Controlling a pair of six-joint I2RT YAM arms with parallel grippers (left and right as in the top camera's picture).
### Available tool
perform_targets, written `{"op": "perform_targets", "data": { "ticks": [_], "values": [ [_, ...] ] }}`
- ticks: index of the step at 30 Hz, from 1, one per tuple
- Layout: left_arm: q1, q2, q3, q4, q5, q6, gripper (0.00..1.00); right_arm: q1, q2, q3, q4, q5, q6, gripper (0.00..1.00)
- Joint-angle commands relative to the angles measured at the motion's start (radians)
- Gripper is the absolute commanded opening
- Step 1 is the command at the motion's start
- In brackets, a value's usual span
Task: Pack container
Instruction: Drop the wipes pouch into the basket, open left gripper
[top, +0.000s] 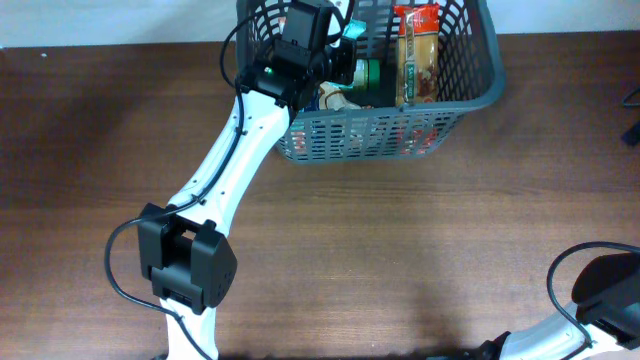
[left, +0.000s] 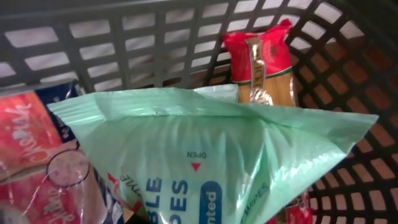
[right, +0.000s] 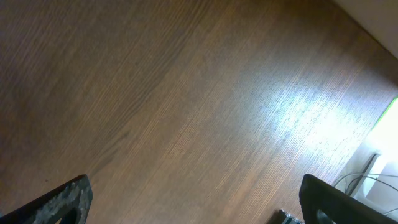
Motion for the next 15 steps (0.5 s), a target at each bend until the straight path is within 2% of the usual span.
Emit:
{"op": "perform_targets", "data": {
  "ticks": [1, 4, 5, 8, 10, 11, 15],
  "values": [
    [0.0, -0.008, 0.002, -0.035, -0.077, -0.012, 0.02, -0.002, 0.002, -0.006, 0.001, -0.002, 0.005, 0.99],
    [0.002, -0.008, 0.002, -0.061, -0.104, -0.011, 0.02, -0.002, 0.002, -0.006, 0.001, -0.002, 0.005, 0.99],
    [0.002, -0.008, 0.002, -0.062, -0.103, -0.009, 0.05, -0.002, 0.002, -0.006, 0.001, -0.002, 0.005, 0.99],
    [0.001, -0.008, 0.002, -0.061, -0.103, -0.009, 0.29, -0.002, 0.002, -0.006, 0.001, -0.002, 0.005, 0.99],
    [0.001, -0.008, 0.002, -0.061, -0.103, -0.009, 0.54, -0.002, 0.002, -0.006, 0.001, -0.002, 0.005, 0.99],
    [0.001, -0.008, 0.002, -0.059, -0.103, -0.009, 0.63, -0.002, 0.002, -0.006, 0.001, -0.002, 0.005, 0.99],
    [0.002, -0.008, 0.011, -0.045, -0.103, -0.008, 0.69, -0.002, 0.002, -0.006, 0.001, -0.002, 0.005, 0.99]
  ]
}}
